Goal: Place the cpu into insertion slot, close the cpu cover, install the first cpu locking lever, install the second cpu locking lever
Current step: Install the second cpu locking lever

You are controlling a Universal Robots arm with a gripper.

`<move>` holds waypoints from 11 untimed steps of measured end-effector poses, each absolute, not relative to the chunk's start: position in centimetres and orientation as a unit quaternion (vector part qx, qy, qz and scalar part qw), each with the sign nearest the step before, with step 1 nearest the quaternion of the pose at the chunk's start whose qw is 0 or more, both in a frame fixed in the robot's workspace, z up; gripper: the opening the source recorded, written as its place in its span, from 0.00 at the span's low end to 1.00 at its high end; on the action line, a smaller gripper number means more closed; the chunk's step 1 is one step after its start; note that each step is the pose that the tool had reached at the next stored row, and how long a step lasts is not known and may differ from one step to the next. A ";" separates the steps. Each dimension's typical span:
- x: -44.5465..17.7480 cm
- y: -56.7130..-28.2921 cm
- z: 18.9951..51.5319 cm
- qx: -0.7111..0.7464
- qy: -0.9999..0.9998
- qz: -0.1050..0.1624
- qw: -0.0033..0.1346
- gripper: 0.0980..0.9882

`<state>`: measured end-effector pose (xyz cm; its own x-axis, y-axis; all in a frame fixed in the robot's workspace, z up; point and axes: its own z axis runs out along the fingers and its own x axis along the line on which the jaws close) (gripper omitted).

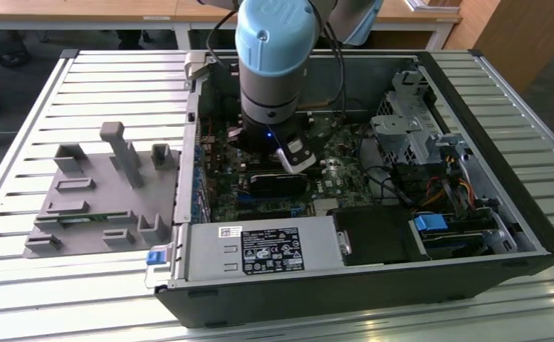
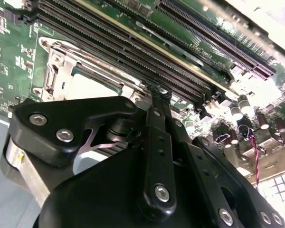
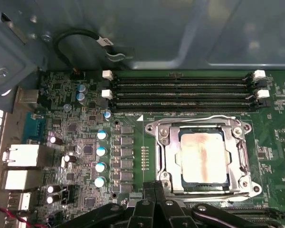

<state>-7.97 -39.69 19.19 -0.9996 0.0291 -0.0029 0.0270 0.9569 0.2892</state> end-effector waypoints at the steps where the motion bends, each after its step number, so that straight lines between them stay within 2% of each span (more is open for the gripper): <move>1: -8.0 -39.7 19.1 0.014 0.989 0.148 0.004 0.03; 11: -8.0 -39.7 19.0 0.014 0.988 0.156 0.004 0.03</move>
<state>-7.99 -39.67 18.98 -0.9996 0.0292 -0.0029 0.0269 0.9510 0.3080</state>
